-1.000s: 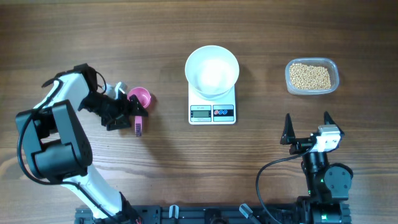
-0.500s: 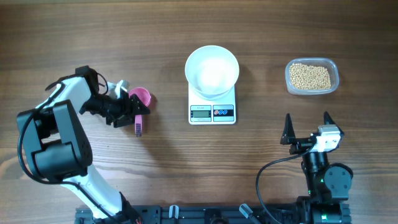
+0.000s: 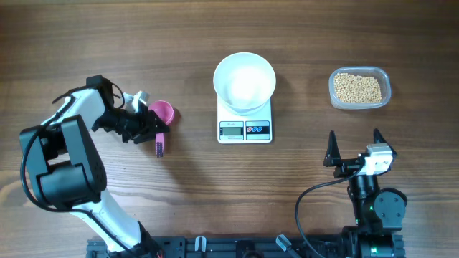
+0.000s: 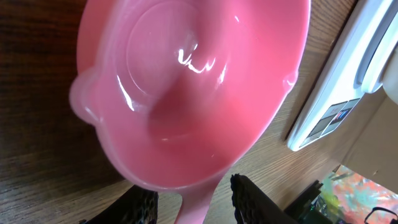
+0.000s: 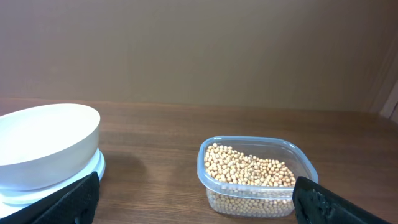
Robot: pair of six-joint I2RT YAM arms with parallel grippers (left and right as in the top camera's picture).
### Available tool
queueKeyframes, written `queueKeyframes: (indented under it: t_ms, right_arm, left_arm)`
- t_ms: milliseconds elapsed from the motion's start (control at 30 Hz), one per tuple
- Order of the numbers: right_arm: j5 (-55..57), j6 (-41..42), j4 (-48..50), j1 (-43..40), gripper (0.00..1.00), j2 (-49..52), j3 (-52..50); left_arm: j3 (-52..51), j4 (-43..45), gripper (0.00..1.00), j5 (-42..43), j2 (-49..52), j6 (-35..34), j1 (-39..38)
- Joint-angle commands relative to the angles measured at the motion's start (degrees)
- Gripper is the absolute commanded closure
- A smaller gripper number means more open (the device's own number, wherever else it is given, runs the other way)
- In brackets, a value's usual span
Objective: Scoop item into bowl and weigh 150g on scale
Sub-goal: 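Close the left gripper on the pink scoop handle, then lift the pink scoop with the left gripper toward the bowl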
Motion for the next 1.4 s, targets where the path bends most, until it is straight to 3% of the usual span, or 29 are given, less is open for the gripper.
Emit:
queueKeyframes:
  t_ms: [0,167,333,667,800,1000,1233,1367]
  right_arm:
    - [0.8,0.3,0.2,0.3,0.00,-0.2,-0.1]
    - [0.8,0.3,0.2,0.3,0.01,-0.2,-0.1]
    - [0.8,0.3,0.2,0.3,0.00,-0.2,-0.1]
    - [0.8,0.3,0.2,0.3,0.00,-0.2,-0.1]
    - [0.8,0.3,0.2,0.3,0.00,-0.2,-0.1]
    - [0.8,0.3,0.2,0.3,0.00,-0.2,-0.1]
    - [0.8,0.3,0.2,0.3,0.00,-0.2,-0.1]
    - [0.8,0.3,0.2,0.3,0.00,-0.2,-0.1]
  left_arm:
    - [-0.6,0.1,0.58,0.5,0.8,0.7,-0.2]
    - [-0.6,0.2,0.66,0.5,0.8,0.7,-0.2]
    - [-0.6,0.2,0.67,0.5,0.8,0.7,-0.2]
    - [-0.6,0.1,0.96,0.6,0.7,0.7,-0.2]
    - [-0.6,-0.1,0.96,3.1,0.7,0.6,-0.2]
    - [0.3,-0.5,0.96,20.6,0.5,0.2,0.7]
    - [0.6,-3.2,0.96,48.2,-0.9,0.8,1.8]
    - [0.6,-3.8,0.96,52.7,-3.0,1.0,0.7]
